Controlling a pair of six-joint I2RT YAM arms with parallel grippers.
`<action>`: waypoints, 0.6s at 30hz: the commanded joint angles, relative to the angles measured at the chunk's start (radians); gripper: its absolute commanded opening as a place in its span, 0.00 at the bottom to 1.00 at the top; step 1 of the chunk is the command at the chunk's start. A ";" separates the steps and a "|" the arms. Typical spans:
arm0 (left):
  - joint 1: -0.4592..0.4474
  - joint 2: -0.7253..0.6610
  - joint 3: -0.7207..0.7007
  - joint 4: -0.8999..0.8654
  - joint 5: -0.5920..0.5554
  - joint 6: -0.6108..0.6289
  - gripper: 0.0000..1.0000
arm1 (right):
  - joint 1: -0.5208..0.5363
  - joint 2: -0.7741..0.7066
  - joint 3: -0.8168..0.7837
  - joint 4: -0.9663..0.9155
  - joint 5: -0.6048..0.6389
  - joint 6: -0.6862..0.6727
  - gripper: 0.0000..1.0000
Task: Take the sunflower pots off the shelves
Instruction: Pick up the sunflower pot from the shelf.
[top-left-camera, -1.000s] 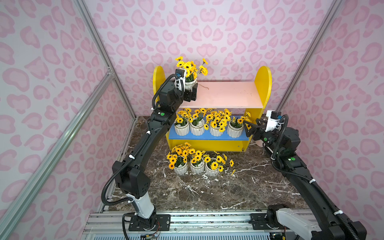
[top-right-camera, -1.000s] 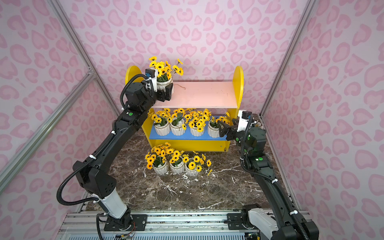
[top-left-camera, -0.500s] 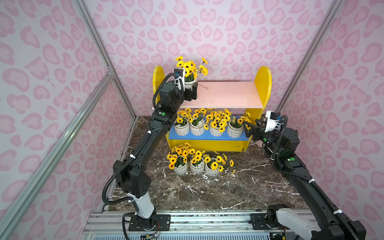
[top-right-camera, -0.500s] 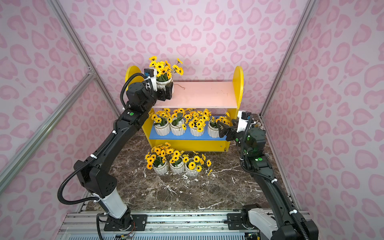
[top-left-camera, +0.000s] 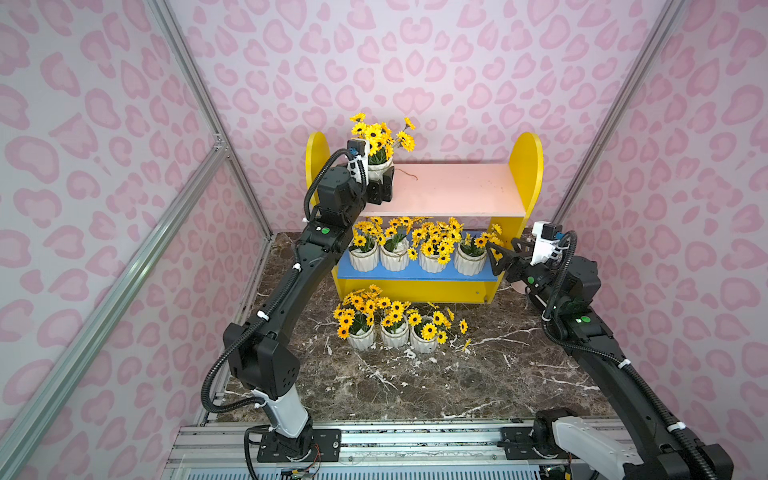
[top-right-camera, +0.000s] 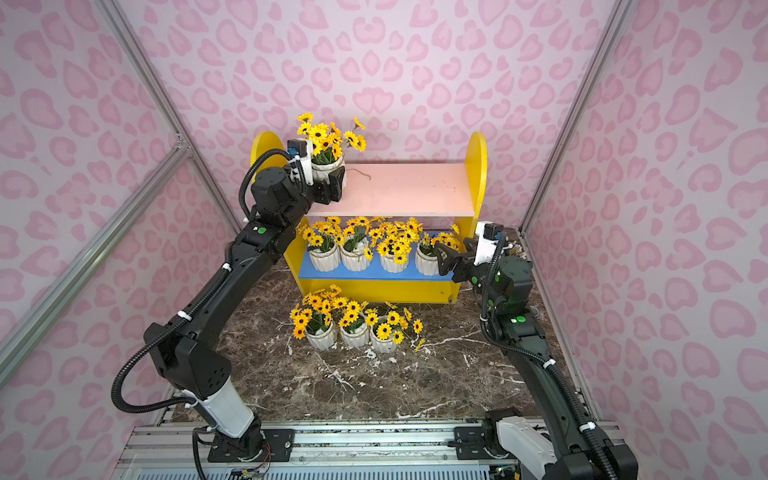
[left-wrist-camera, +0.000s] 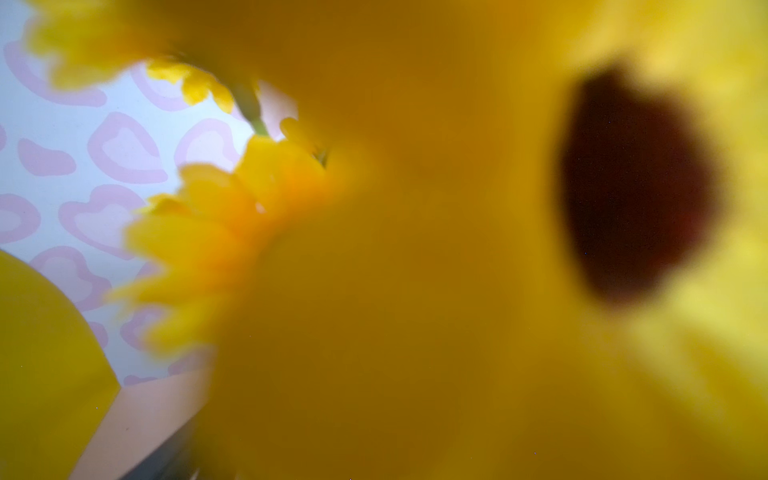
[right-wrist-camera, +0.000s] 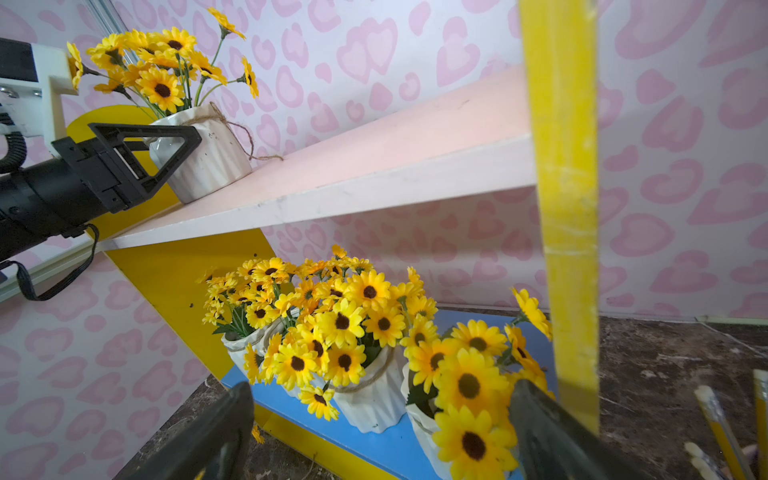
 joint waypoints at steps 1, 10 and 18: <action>-0.002 -0.039 -0.024 -0.006 0.076 0.015 0.90 | 0.000 -0.001 0.003 0.042 -0.004 0.003 0.98; -0.010 -0.110 -0.113 -0.027 0.078 0.018 0.98 | 0.000 0.008 0.003 0.046 -0.010 0.013 0.98; -0.010 -0.129 -0.121 0.010 0.033 0.028 0.98 | 0.000 0.019 -0.002 0.052 -0.020 0.023 0.98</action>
